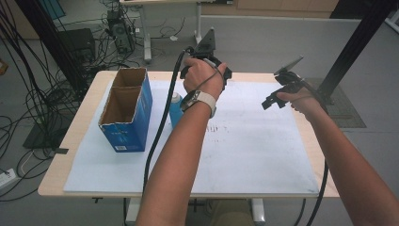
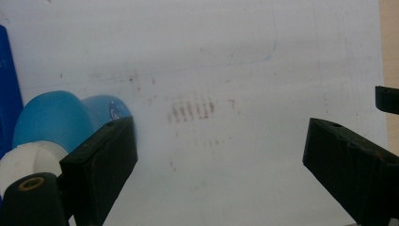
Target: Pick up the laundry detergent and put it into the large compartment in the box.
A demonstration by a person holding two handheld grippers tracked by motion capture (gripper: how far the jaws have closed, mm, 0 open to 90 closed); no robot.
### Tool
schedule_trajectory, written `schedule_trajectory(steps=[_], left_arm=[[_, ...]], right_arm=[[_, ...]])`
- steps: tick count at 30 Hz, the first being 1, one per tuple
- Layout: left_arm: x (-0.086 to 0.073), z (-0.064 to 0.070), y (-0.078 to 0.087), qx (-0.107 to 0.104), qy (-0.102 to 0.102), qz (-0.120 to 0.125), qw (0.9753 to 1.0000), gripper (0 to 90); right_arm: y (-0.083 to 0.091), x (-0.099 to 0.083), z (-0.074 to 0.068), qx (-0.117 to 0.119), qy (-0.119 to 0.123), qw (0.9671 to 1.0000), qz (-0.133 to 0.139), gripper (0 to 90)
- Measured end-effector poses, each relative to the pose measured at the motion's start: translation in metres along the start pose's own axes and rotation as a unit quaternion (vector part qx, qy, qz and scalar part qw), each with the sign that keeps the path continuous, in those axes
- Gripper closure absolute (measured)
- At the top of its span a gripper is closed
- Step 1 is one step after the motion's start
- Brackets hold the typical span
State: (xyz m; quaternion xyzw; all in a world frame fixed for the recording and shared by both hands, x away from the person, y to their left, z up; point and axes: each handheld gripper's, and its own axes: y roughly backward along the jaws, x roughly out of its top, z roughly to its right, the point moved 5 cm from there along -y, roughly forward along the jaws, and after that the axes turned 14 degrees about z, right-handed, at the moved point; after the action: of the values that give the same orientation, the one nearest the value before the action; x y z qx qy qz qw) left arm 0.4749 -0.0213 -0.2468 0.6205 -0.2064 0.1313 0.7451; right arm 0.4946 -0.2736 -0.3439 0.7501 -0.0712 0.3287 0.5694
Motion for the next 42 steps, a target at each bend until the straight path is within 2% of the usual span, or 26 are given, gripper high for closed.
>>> schedule_trajectory(steps=[30, 42], left_arm=[[0.0000, -0.0014, 0.0020, 0.003, -0.007, -0.001, 1.0000, 10.8], [0.0060, -0.0043, 0.0102, 0.004, -0.007, 0.007, 0.9999, 10.8]], right_arm=[[-0.0001, 0.0005, 0.0002, 0.001, 0.000, 1.0000, 0.000, 8.4], [0.0000, 0.0005, 0.0006, 0.001, 0.000, 1.0000, -0.001, 8.4]])
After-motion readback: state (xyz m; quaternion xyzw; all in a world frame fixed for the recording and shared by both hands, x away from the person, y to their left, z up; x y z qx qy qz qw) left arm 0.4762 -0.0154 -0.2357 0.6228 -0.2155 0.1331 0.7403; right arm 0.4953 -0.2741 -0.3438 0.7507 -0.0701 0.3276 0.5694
